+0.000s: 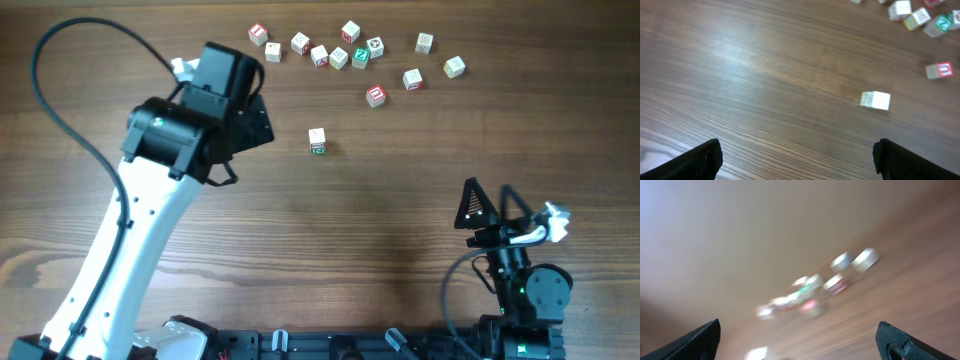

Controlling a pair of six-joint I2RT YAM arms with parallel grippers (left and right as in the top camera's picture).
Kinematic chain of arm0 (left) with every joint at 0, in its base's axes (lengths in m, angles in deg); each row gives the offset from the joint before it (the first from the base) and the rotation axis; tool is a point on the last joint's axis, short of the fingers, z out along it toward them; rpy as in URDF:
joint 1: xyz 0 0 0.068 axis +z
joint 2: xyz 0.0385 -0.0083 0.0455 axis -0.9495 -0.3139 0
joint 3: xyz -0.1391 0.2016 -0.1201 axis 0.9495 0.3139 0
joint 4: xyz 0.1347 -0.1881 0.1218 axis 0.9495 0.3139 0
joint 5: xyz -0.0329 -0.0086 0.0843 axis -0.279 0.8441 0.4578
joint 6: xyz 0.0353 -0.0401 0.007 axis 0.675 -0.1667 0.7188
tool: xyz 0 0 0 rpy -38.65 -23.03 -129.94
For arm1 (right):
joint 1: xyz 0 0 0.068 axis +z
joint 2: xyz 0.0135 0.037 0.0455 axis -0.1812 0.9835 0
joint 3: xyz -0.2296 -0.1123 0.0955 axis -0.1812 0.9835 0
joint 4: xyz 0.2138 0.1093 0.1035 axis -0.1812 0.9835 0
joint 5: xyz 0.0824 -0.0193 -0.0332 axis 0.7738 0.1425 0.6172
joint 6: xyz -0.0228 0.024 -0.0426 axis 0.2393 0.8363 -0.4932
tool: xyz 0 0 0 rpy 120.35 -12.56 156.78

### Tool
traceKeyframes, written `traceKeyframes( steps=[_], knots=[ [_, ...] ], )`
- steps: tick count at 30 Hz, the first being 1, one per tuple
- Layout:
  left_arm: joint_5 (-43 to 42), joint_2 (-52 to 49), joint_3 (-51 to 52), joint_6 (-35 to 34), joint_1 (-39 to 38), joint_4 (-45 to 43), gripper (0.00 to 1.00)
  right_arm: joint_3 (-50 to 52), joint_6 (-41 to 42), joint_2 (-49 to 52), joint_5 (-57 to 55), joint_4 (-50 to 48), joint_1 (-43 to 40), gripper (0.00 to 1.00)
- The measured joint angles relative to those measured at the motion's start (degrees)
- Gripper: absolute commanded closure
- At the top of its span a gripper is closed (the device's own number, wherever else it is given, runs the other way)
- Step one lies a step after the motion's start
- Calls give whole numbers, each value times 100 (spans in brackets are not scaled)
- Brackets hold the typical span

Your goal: Form a tower

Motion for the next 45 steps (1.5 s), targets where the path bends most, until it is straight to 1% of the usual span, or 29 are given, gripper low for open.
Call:
traceKeyframes(
  steps=[1,2,3,4,5,6,7,10,11,12,15,17,18,19,21,22,24,25,26,27,29,33,39,45],
  knots=[
    [11,83,0,2,151,7,0,0,1064,0,595,-24,0,0],
    [20,125,0,0,201,-4,0,0,1471,0,688,-24,0,0],
    [20,208,7,0,275,-46,0,0,2155,0,789,-26,0,1],
    [22,321,7,0,348,-57,0,0,2463,0,872,-39,0,1],
    [22,466,7,0,404,-52,0,0,2594,2,977,-129,0,1],
    [24,632,7,0,446,-42,0,-7,2498,4,1220,-221,0,1],
    [24,833,7,0,461,4,0,-44,2441,13,1362,-28,0,1],
    [24,1019,4,0,461,118,0,-326,2157,234,1408,684,0,1],
    [24,1025,4,0,461,127,0,-623,1978,450,1401,988,0,1],
    [24,1023,4,0,461,151,0,-1058,1622,776,1349,1475,0,1],
    [74,1029,7,0,461,195,0,-2247,846,1858,1198,2430,-4,1],
    [168,1099,7,0,461,208,0,-3565,-39,3447,1093,3115,-4,1],
    [199,1132,7,0,461,175,0,-4033,-339,3960,1051,3694,33,1],
    [271,1248,15,-2,461,223,0,-4819,-765,4898,942,4166,216,0],
    [439,1499,22,-4,461,247,0,-5952,-1121,6063,625,5143,695,0],
    [544,1714,22,-4,461,251,0,-6660,-1318,6769,452,5440,1080,0],
    [675,2068,20,-2,461,299,0,-7803,-1652,7814,234,5882,1790,0],
    [732,2297,20,-4,461,354,0,-8341,-1788,8356,168,5713,2214,0],
    [800,2487,20,-4,461,463,0,-8566,-1880,8662,153,5473,2483,1],
    [839,2653,15,-4,461,562,0,-8642,-1902,8948,160,5145,2710,1],
    [876,2887,15,-4,461,769,0,-8690,-1902,9486,94,4911,3045,1],
    [925,3130,15,-4,461,885,0,-8817,-1670,10585,-472,4903,3733,1],
    [925,3112,15,-26,461,1014,0,-9886,-1578,11488,-1189,4922,3995,0],
    [925,3112,15,-26,461,1014,0,-9989,-1578,12198,-1375,4651,4026,1]
  ],
)
